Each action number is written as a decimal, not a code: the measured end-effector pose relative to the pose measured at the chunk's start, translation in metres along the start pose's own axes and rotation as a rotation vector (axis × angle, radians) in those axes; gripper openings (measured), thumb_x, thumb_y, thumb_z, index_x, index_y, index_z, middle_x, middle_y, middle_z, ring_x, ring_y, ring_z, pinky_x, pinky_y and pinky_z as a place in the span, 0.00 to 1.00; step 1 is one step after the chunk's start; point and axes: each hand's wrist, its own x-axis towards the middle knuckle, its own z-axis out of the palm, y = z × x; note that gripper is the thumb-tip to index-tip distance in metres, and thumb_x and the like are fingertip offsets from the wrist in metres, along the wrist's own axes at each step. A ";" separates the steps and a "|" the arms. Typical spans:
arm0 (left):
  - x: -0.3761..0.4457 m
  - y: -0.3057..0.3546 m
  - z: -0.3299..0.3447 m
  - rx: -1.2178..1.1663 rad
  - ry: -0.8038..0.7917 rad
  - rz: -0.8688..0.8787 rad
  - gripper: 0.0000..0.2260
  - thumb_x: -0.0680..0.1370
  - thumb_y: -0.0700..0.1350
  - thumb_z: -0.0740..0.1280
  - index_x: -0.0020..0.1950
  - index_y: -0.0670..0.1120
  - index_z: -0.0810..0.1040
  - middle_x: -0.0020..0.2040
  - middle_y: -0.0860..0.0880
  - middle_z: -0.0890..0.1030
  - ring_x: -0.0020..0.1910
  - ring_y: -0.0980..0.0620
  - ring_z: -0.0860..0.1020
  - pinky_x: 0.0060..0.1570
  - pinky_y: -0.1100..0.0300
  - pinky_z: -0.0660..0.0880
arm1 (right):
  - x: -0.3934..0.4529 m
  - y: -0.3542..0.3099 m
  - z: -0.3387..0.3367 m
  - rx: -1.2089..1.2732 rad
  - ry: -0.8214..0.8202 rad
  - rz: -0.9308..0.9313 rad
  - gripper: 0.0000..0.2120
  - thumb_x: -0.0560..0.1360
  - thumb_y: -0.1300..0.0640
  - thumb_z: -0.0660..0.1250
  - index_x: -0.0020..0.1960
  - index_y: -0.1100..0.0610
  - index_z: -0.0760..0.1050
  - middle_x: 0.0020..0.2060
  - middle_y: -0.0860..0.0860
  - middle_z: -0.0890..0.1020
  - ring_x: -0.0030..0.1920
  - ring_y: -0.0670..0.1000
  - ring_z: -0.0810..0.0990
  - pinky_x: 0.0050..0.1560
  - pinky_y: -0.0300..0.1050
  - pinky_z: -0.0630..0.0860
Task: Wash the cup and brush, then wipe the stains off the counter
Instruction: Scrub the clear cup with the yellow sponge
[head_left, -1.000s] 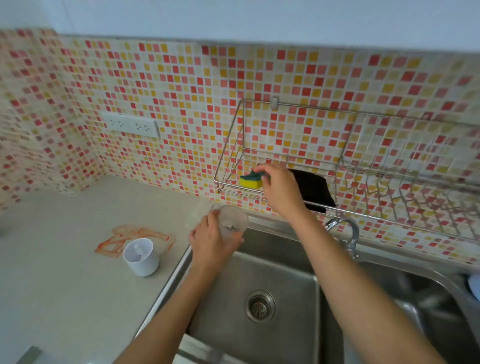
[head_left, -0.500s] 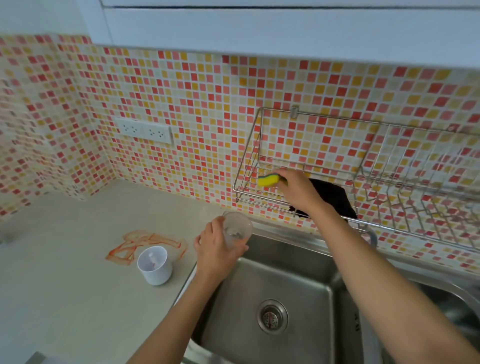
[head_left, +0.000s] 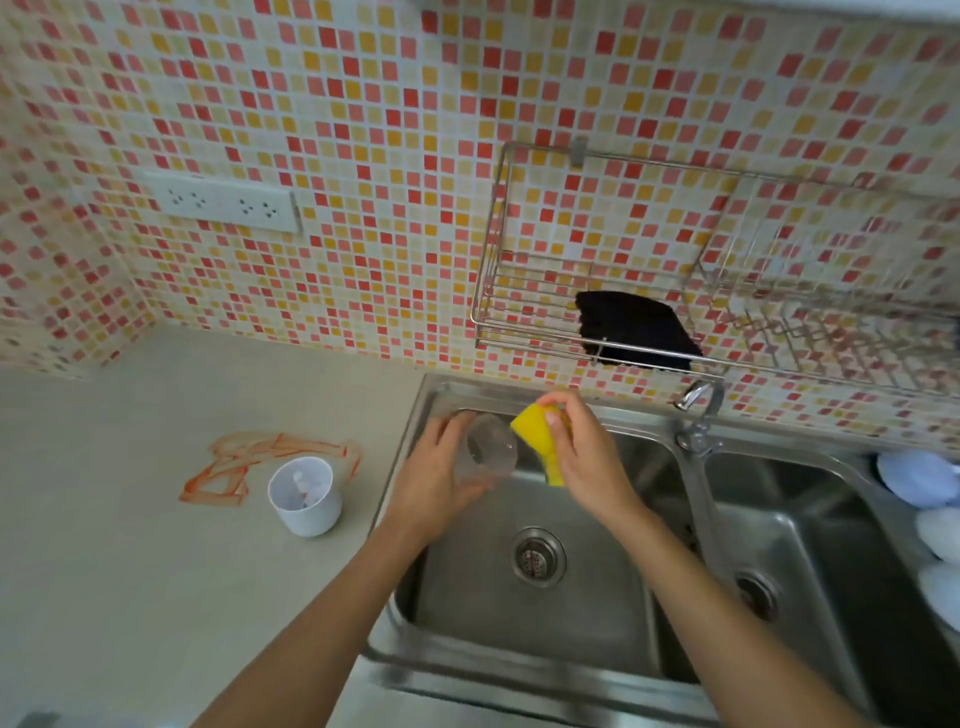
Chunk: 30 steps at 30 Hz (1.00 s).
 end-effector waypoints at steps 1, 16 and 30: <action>0.000 -0.001 0.000 -0.013 -0.023 0.018 0.36 0.67 0.50 0.76 0.71 0.50 0.66 0.65 0.49 0.69 0.61 0.49 0.74 0.54 0.54 0.76 | -0.005 0.002 0.007 -0.011 -0.012 0.025 0.09 0.80 0.52 0.61 0.60 0.51 0.71 0.54 0.48 0.76 0.56 0.50 0.76 0.51 0.39 0.67; 0.025 -0.037 -0.017 0.082 -0.200 0.286 0.33 0.67 0.51 0.74 0.70 0.51 0.66 0.66 0.51 0.74 0.64 0.48 0.72 0.56 0.52 0.76 | -0.039 -0.007 0.033 -0.448 -0.123 -0.413 0.18 0.68 0.67 0.73 0.57 0.53 0.82 0.52 0.47 0.83 0.49 0.51 0.77 0.53 0.39 0.74; 0.057 -0.045 -0.014 -0.009 -0.339 0.335 0.35 0.65 0.56 0.74 0.69 0.53 0.67 0.65 0.53 0.73 0.63 0.52 0.72 0.61 0.54 0.73 | -0.001 0.011 0.019 -0.537 -0.245 -0.396 0.16 0.70 0.66 0.72 0.56 0.53 0.82 0.53 0.46 0.82 0.51 0.50 0.71 0.54 0.39 0.73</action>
